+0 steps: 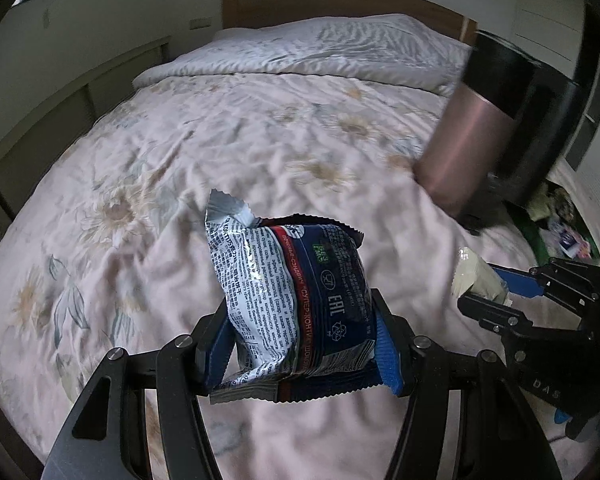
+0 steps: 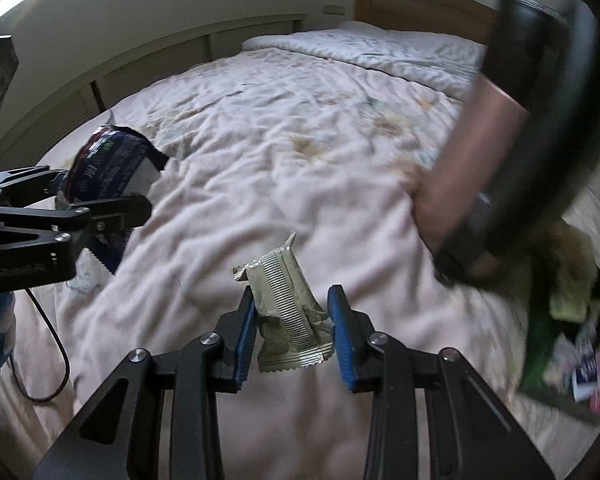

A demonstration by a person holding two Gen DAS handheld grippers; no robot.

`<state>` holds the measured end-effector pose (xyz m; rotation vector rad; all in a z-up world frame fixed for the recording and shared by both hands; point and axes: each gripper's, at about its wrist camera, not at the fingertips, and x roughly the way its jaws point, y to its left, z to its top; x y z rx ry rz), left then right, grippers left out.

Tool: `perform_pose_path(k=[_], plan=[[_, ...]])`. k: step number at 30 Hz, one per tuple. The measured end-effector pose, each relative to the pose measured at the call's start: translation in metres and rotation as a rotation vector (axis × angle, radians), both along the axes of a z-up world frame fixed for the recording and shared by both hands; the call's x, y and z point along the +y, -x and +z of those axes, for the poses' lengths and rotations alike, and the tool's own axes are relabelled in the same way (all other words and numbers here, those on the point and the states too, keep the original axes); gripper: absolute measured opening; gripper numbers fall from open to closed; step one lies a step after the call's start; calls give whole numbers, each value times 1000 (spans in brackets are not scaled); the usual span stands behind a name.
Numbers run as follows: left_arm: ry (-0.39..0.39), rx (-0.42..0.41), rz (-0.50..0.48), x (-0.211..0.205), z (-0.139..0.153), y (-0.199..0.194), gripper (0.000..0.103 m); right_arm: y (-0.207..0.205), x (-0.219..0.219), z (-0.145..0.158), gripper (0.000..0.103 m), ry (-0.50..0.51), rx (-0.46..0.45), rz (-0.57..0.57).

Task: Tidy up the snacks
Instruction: 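Carry the biscuit pack with the left tool while the right tool carries the green bar to the tray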

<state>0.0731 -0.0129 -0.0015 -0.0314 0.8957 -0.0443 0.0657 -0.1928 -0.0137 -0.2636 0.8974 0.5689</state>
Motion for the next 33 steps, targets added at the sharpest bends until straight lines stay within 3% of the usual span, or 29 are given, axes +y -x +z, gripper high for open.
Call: perform_pose_path(k=[16, 33], plan=[[-69, -25, -145, -73, 24, 30, 55, 42, -110, 7, 4, -17, -5, -231], [-167, 71, -415, -206, -3, 52, 55, 70, -272, 3, 4, -67, -27, -540]])
